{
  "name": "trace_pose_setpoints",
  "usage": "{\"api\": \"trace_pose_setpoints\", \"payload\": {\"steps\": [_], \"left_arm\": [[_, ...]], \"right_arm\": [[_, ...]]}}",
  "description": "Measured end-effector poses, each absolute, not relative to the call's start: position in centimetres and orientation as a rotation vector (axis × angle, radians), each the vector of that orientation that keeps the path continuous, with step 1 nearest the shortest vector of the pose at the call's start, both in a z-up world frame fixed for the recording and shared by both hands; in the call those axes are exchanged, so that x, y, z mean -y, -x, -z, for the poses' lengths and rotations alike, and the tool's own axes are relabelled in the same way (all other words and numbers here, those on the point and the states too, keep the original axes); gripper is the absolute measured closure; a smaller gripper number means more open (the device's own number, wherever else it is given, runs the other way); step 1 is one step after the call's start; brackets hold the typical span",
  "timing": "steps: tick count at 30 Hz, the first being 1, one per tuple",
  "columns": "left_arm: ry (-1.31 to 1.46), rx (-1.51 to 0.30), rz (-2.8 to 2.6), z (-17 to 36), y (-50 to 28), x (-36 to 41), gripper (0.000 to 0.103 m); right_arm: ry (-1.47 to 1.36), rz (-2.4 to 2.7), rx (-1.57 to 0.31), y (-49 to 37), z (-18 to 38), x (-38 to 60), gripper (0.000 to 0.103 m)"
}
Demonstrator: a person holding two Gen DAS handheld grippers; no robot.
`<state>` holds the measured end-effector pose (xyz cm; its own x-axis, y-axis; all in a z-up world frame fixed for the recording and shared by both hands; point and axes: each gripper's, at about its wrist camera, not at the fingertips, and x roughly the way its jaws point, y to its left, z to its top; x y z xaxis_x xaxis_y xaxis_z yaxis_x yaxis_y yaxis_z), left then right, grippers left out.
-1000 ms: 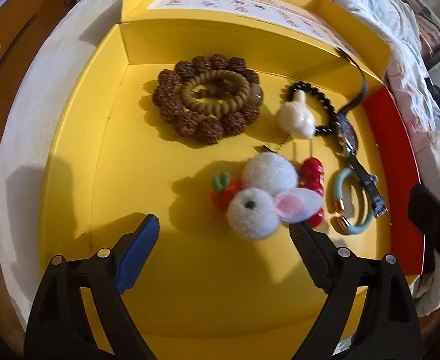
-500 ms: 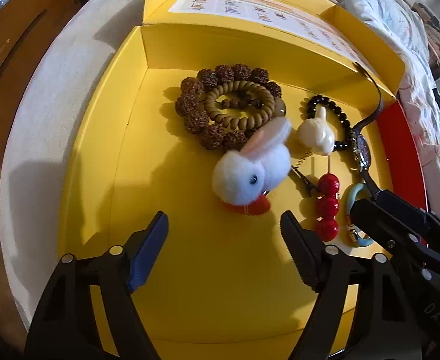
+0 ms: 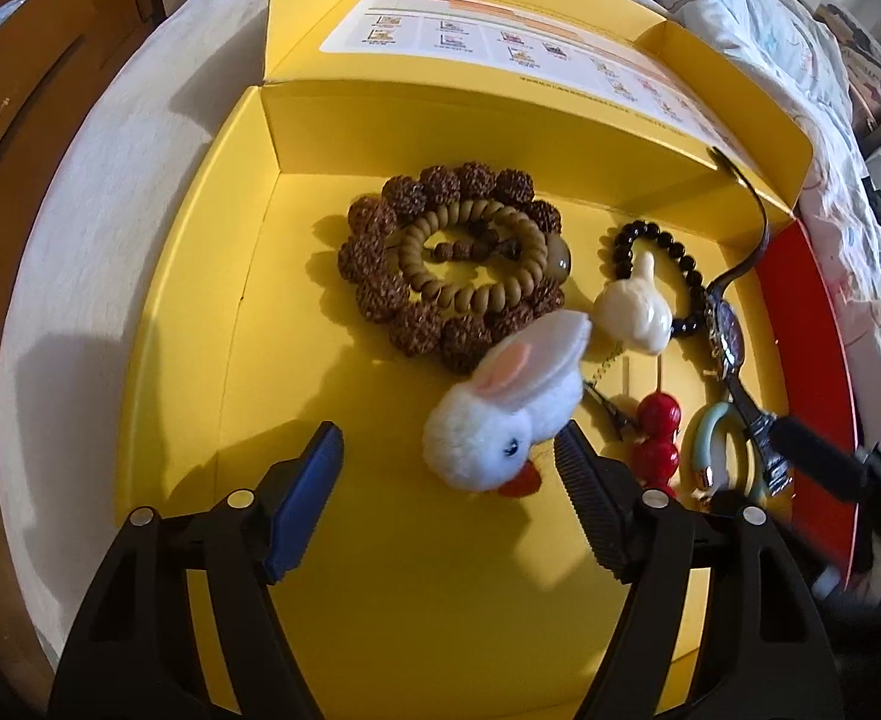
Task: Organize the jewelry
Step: 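Grasp the white bunny pom-pom with the left tool while the right tool grasps the red bead charm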
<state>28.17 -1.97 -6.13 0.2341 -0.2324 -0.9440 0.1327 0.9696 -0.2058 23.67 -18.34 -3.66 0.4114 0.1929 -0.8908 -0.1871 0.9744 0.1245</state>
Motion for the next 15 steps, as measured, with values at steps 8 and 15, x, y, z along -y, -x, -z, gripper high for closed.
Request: {"api": "trace_pose_setpoints", "payload": {"steps": [8,15], "left_arm": [[0.080,-1.310,0.244,6.3,-29.1,3.5,0.031],[0.039,-1.302,0.234,6.5,-29.8,4.9,0.047]], "right_arm": [[0.137,-0.234,-1.125,-23.0,5.2,15.3,0.045],[0.185,-0.170,-1.141,-23.6,6.7,14.4,0.048]]}}
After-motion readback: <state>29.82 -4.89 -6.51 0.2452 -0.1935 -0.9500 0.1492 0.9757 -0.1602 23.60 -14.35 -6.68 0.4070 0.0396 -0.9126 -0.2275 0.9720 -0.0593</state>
